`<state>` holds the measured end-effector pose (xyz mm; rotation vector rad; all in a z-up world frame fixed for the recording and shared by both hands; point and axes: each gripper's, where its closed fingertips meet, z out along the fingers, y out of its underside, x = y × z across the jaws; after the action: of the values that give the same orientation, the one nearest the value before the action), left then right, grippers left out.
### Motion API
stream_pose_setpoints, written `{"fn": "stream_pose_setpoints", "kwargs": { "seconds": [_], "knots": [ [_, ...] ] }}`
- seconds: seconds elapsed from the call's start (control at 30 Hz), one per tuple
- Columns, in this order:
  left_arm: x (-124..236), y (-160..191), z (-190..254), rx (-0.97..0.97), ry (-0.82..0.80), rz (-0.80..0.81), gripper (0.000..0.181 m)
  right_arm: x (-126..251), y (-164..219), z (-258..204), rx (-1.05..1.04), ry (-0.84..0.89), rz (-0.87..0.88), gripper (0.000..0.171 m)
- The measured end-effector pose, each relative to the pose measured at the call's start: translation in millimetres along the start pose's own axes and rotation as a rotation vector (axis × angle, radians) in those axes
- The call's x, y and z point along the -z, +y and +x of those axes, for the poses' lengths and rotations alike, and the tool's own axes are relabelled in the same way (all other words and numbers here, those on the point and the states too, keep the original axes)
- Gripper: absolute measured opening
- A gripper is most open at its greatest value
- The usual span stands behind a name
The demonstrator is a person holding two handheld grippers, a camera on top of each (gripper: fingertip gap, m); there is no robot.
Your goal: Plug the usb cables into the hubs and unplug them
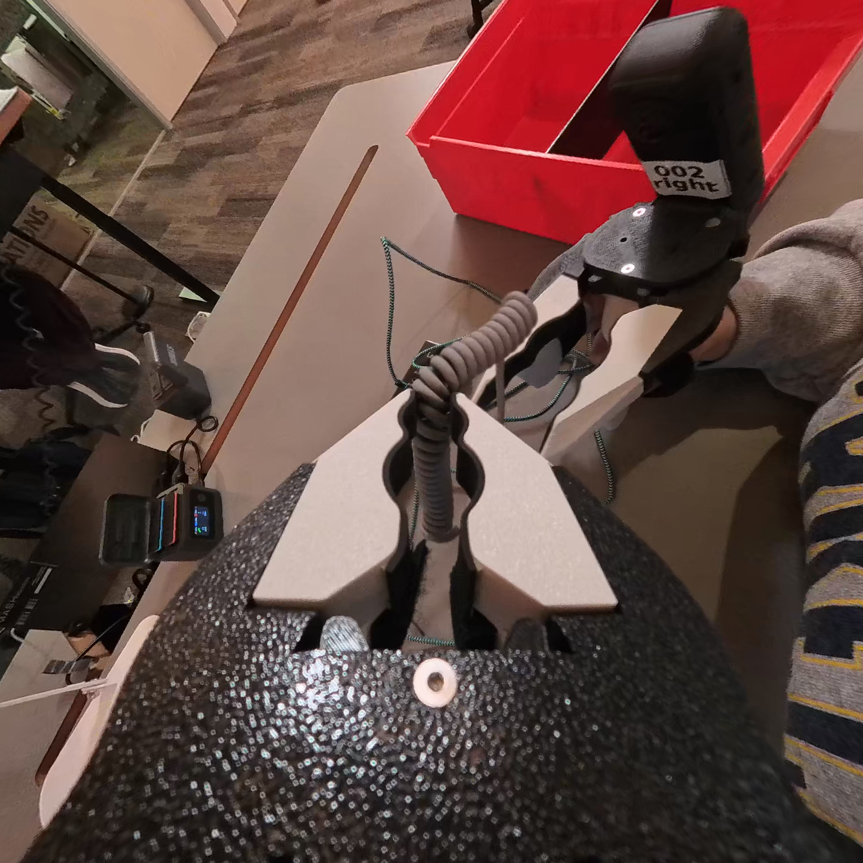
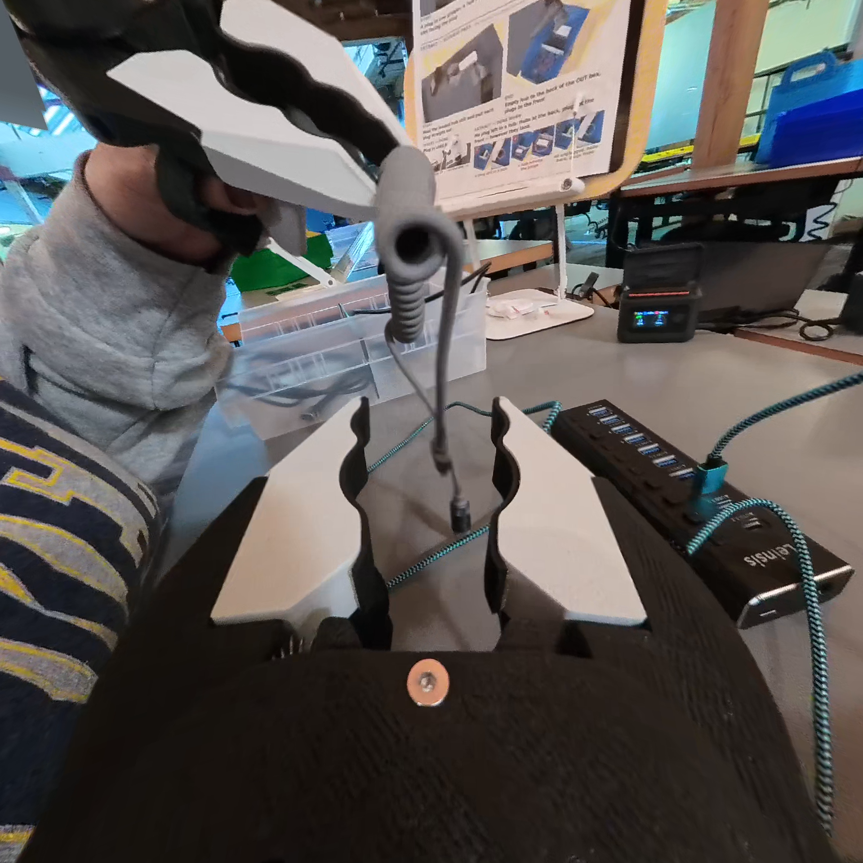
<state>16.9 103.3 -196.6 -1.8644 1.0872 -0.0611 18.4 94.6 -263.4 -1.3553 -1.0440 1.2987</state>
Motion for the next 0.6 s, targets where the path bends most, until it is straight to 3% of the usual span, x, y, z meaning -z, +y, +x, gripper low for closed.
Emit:
{"fn": "stream_pose_setpoints", "kwargs": {
  "seconds": [0.03, 0.07, 0.17, 0.2, 0.4, 0.6],
  "knots": [
    [0, -1, 2, -0.002, 0.010, 0.005, 0.011, 0, 1, 0, -0.001, 0.006, -0.003, 0.048],
    [1, -2, 5, -0.006, 0.017, 0.011, 0.011, 0, 1, 2, 0.003, 0.016, -0.007, 0.042],
    [2, -2, 7, -0.020, 0.010, 0.008, 0.011, 4, -2, 9, 0.054, 0.077, 0.003, 0.005],
    [3, -2, 8, -0.020, 0.008, 0.007, 0.011, 6, -2, 12, 0.075, 0.101, 0.000, 0.001],
    [18, -12, 27, -0.023, 0.072, 0.111, 0.014, 18, -22, 19, 0.226, 0.218, 0.080, 0.001],
    [44, -29, 24, 0.154, 0.123, 0.344, 0.037, 38, -56, 11, 0.204, 0.169, 0.307, 0.001]
  ]
}}
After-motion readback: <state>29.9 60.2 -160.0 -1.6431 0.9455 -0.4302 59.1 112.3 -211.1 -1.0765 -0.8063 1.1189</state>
